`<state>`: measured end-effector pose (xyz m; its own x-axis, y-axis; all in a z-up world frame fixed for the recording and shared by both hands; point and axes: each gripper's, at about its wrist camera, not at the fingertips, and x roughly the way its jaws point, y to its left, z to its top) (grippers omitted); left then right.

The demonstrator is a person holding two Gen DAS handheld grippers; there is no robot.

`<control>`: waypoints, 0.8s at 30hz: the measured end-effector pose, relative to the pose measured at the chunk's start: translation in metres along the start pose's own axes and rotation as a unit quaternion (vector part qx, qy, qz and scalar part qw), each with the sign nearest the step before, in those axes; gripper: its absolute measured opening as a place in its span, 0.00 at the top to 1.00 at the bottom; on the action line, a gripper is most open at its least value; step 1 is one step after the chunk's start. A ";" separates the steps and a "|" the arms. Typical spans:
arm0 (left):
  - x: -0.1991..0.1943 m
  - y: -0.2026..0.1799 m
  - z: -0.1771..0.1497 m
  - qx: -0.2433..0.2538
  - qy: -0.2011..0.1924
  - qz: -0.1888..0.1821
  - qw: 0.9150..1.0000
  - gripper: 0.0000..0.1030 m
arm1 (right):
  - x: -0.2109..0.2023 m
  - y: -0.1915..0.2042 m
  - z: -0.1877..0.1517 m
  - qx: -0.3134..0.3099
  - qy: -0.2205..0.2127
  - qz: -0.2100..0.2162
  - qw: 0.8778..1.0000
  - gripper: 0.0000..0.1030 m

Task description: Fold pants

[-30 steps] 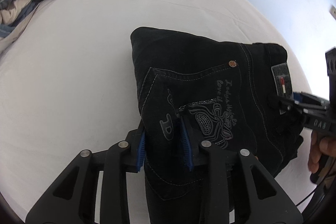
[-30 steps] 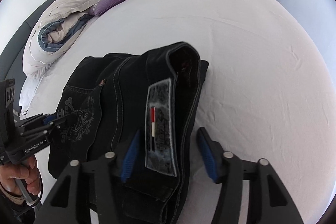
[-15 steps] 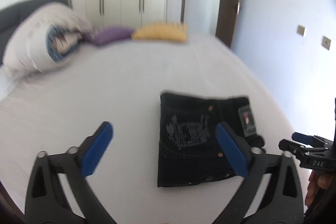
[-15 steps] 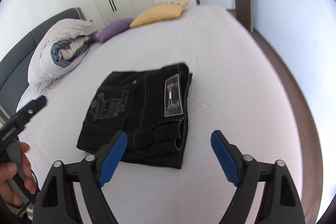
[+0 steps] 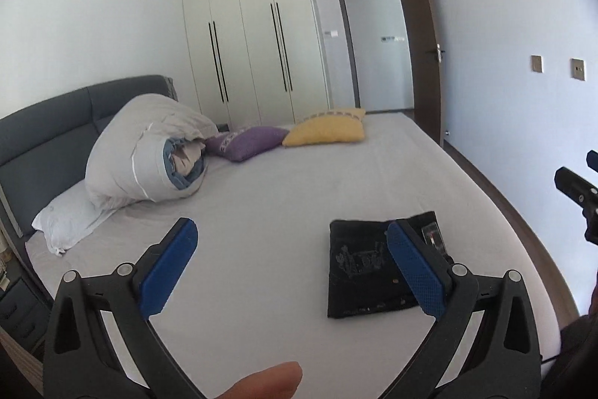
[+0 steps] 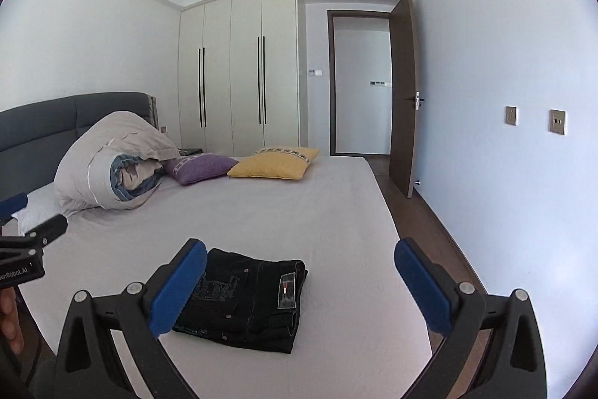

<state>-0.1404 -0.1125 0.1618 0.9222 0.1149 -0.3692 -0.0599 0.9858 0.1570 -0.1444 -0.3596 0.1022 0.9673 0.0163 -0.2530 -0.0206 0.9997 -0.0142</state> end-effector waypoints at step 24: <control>0.049 -0.012 -0.056 -0.067 0.181 -0.048 0.980 0.00 | -0.002 0.031 -0.035 0.031 0.152 -0.007 0.988 0.00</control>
<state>-0.1162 -0.1121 0.0904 0.7318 0.0321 -0.6808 -0.0514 0.9986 -0.0081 -0.1559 -0.3296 0.0688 0.8462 0.0051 -0.5328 0.0172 0.9992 0.0369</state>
